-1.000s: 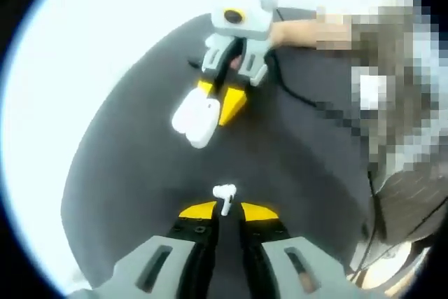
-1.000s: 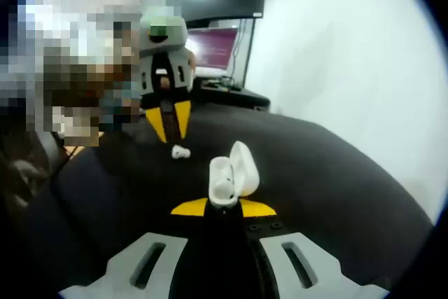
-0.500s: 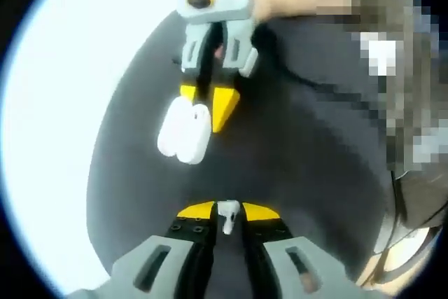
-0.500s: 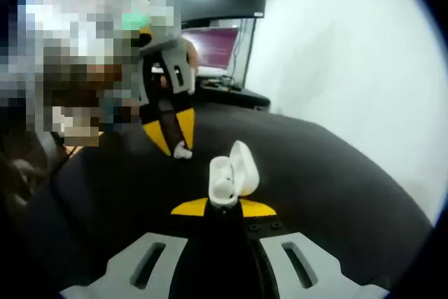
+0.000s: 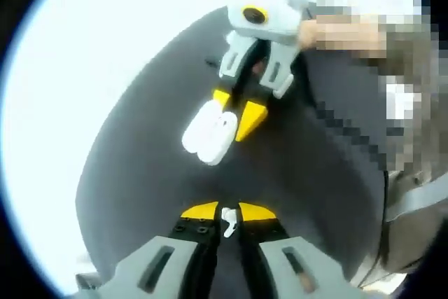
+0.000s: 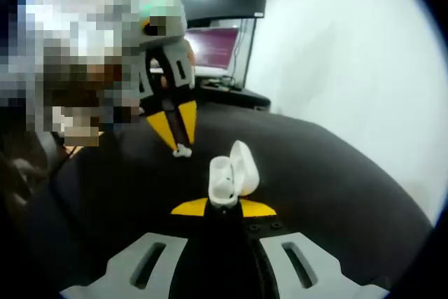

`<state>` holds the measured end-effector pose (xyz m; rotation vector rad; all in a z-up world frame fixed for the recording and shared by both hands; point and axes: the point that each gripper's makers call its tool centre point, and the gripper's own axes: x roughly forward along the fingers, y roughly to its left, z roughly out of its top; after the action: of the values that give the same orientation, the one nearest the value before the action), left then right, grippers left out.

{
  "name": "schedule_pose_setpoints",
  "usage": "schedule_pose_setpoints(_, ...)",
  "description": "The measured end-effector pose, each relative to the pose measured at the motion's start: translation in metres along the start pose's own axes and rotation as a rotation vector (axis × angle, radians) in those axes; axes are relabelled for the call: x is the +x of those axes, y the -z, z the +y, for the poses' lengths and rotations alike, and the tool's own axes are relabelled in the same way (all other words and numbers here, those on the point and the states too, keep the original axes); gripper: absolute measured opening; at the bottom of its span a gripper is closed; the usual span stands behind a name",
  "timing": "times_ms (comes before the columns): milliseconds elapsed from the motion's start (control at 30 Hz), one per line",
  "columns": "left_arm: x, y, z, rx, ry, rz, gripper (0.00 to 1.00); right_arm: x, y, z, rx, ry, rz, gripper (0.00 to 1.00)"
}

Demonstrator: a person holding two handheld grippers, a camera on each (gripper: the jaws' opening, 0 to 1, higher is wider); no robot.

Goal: Pick up three earphones and place each one into its charging case using tactile feedback, ensure that each earphone is properly inserted and securely positioned inside the case.

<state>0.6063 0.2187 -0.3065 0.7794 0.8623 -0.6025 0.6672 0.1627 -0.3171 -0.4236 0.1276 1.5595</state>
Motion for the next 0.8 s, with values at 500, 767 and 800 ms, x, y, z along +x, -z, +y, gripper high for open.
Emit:
schedule_pose_setpoints(500, 0.010, 0.014, 0.007, -0.088, 0.073, 0.062, 0.18, -0.001, 0.000, 0.000, -0.015, 0.001, 0.001, 0.17)
schedule_pose_setpoints(767, 0.014, 0.013, -0.005, -0.089, 0.102, 0.086, 0.13, -0.001, 0.000, 0.000, -0.025, 0.003, 0.002, 0.17)
schedule_pose_setpoints(800, 0.014, 0.013, -0.006, -0.088, 0.105, 0.085, 0.13, -0.001, 0.000, 0.000, -0.024, 0.003, 0.001, 0.17)
